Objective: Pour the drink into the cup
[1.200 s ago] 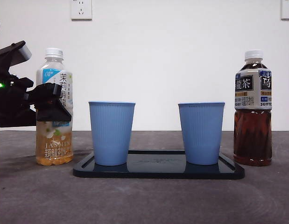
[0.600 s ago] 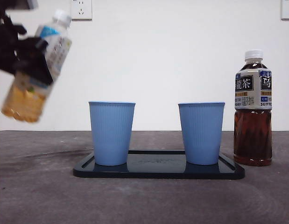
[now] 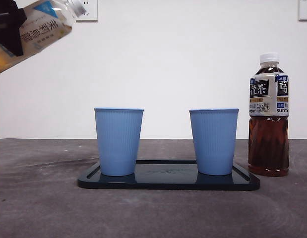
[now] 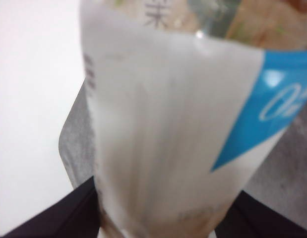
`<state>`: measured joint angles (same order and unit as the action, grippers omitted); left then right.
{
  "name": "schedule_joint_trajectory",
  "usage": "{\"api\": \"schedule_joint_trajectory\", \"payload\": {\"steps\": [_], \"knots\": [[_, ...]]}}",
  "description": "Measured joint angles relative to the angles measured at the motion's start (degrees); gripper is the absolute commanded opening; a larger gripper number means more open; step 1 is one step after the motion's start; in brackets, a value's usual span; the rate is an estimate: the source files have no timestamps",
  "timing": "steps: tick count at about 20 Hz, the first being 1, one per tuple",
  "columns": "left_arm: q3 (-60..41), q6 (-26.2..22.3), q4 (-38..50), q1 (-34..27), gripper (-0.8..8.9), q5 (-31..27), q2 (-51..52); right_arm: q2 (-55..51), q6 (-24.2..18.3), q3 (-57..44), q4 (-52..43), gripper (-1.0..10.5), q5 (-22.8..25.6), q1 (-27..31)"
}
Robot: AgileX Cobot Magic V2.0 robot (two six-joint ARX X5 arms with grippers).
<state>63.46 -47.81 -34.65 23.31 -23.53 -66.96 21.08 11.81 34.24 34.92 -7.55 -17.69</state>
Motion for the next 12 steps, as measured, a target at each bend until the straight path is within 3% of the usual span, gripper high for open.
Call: {"api": "schedule_joint_trajectory", "payload": {"steps": [4, 12], "knots": [[0.0, -4.2, -0.4, 3.5, 2.12, -5.0, -4.1, 0.0, 0.0, 0.0, 0.0, 4.9, -0.3, 0.0], [0.0, -7.4, -0.2, 8.5, 1.80, -13.1, -11.0, 0.0, -1.0, 0.0, 0.2, 4.9, -1.4, 0.0]]}}
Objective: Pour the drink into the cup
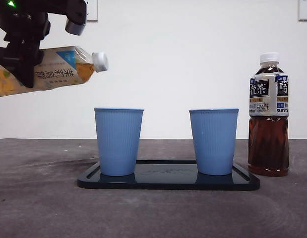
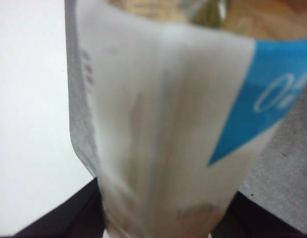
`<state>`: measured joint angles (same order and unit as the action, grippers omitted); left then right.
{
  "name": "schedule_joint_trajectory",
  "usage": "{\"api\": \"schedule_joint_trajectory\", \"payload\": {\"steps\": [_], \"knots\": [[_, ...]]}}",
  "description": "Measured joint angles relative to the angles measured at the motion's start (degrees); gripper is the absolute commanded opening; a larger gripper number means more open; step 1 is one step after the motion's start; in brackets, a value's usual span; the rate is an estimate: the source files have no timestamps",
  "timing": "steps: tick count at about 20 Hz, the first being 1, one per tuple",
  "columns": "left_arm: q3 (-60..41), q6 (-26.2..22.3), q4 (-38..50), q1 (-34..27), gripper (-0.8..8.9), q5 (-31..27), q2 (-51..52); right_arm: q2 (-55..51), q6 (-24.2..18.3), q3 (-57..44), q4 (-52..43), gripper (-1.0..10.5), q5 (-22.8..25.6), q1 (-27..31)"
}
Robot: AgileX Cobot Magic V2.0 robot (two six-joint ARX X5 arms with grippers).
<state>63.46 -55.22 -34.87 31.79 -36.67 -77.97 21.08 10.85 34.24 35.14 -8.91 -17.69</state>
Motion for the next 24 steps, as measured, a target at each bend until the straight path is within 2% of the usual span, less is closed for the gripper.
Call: {"api": "schedule_joint_trajectory", "payload": {"steps": [5, 12, 24], "knots": [[0.0, -3.5, 0.0, 0.4, 1.79, -3.2, -0.9, 0.0, -0.4, 0.0, 0.1, 4.9, 0.0, 0.0], [0.0, -7.2, 0.2, 1.9, 1.79, -4.4, -1.4, 0.0, -0.5, 0.0, 0.1, 4.9, 0.0, 0.0], [0.0, -8.5, 0.2, 2.5, 1.79, -5.0, -2.9, 0.0, -0.5, 0.0, 0.1, 4.9, 0.0, 0.0]]}}
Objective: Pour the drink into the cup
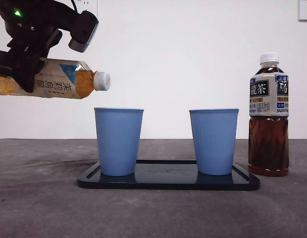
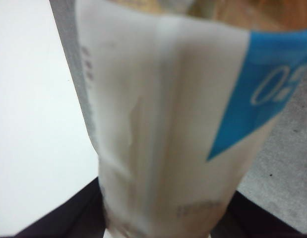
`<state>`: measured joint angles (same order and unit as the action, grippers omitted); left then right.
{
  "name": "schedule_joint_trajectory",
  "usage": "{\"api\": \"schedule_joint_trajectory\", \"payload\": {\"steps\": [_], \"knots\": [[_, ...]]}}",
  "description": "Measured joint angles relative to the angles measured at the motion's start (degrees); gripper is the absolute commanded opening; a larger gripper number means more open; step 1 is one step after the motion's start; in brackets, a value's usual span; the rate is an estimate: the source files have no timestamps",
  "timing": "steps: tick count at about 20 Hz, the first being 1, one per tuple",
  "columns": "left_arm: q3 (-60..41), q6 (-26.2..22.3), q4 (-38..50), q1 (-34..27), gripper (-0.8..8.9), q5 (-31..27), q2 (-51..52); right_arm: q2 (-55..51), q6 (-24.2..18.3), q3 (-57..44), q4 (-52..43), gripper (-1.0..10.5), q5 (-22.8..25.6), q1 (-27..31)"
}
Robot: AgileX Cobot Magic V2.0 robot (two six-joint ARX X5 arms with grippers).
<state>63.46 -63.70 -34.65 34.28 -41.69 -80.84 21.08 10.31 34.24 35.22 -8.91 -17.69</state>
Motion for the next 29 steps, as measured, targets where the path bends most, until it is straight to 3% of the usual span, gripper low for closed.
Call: {"api": "schedule_joint_trajectory", "payload": {"steps": [3, 5, 11, 14, 16, 20, 24, 29], "knots": [[0.0, 3.3, 0.1, 0.0, 1.81, 1.1, 0.0, 0.0, 0.0, 0.0, 0.0, 4.9, 0.0, 0.0], [0.0, 8.8, 0.1, 0.0, 1.81, 3.8, 0.0, 0.0, 0.0, 0.0, 0.0, 4.9, 0.0, 0.0], [0.0, 34.1, 0.1, -2.9, 1.82, 20.0, 8.5, 0.0, 0.0, 0.0, 0.1, 4.9, 0.0, 0.0], [0.0, 48.3, 1.2, -8.3, 1.82, 34.6, 14.1, 0.0, 0.0, 0.0, 0.6, 4.9, 0.0, 0.0], [-1.2, 55.1, 6.7, -10.3, 1.82, 39.8, 17.9, 0.0, 0.0, 0.0, 1.1, 4.9, 0.0, 0.0], [-10.5, 66.4, 22.5, -12.5, 1.82, 40.7, 24.6, 0.0, 0.0, 0.0, 1.2, 4.9, 0.1, 0.0], [-25.2, 73.0, 37.9, -12.8, 1.82, 40.7, 26.2, 0.0, 0.0, 0.0, 1.2, 4.9, 0.1, 0.0], [-33.2, 74.0, 51.4, -13.0, 1.82, 40.5, 20.4, 0.0, 0.0, 0.0, 1.2, 4.9, 0.1, 0.0]]}}
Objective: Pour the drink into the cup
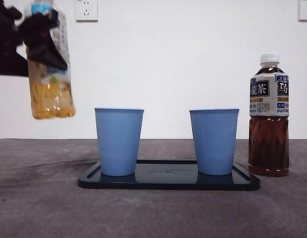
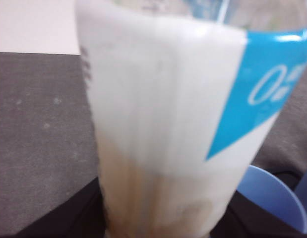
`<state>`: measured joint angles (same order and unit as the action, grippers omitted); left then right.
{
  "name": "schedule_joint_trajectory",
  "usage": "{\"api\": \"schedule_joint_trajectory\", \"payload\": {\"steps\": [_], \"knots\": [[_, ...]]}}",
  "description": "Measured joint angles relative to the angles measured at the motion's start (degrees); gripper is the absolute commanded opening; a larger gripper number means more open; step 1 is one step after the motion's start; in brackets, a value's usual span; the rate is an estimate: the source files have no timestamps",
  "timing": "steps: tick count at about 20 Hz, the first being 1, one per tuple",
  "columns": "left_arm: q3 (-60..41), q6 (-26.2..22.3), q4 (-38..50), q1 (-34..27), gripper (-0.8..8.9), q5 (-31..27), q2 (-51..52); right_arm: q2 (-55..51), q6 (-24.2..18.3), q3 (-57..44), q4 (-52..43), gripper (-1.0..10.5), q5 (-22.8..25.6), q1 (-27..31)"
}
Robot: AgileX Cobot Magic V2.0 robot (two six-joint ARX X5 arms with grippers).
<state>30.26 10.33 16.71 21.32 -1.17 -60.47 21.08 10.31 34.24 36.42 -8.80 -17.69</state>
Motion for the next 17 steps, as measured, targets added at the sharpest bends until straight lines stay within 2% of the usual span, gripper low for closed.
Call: {"api": "schedule_joint_trajectory", "payload": {"steps": [9, 17], "knots": [[-1.1, -1.0, 17.1, -1.6, 1.82, 0.0, -20.8, 0.0, 0.0, 0.0, 0.2, 4.9, 0.0, 0.0], [-1.1, -3.8, 21.9, -2.0, 1.82, -0.1, -25.4, 0.0, 0.0, 0.0, 0.4, 4.9, 0.0, 0.0]]}}
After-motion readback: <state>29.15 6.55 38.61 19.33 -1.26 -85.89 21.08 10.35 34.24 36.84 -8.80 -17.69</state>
